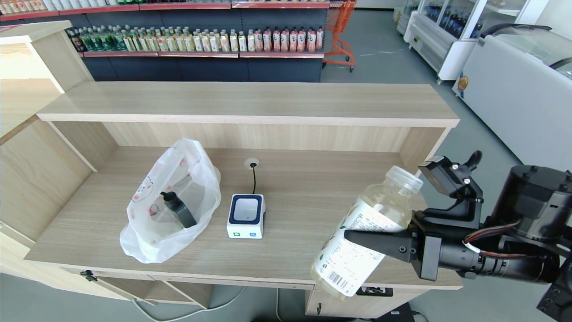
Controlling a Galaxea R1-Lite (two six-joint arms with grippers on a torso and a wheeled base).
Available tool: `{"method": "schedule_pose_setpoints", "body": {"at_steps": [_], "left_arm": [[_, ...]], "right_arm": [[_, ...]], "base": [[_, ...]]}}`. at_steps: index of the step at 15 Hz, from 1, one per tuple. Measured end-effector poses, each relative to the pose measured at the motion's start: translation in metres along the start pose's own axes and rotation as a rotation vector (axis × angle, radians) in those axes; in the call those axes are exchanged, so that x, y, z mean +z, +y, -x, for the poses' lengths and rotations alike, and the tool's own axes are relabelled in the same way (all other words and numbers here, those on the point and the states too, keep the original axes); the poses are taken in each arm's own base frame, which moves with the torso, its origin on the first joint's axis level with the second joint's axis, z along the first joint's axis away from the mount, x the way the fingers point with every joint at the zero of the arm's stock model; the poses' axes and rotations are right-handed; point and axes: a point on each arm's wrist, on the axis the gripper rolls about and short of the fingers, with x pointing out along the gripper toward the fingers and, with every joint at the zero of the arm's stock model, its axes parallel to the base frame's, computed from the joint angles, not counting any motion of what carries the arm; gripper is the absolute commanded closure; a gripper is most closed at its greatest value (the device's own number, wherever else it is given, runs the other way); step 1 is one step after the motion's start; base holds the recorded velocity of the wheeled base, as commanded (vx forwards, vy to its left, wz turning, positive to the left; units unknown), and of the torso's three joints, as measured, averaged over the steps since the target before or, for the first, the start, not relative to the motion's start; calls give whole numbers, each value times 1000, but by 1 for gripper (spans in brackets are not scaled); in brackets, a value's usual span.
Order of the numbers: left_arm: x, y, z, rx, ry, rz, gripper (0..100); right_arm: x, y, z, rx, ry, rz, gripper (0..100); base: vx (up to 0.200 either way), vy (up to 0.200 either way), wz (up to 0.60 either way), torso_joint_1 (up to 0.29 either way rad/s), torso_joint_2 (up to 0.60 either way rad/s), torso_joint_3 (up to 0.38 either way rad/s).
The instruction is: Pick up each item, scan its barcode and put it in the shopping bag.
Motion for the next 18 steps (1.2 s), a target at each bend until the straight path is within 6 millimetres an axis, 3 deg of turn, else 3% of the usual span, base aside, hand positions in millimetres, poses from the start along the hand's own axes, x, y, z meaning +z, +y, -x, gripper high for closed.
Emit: {"method": "schedule_pose_setpoints", "body": {"at_steps": [18], "left_arm": [[0, 0, 0, 0, 0, 0, 0]], "right_arm": [[2, 11, 4, 8, 7, 36, 100]], "base": [[0, 0, 0, 0, 0, 0]]}}
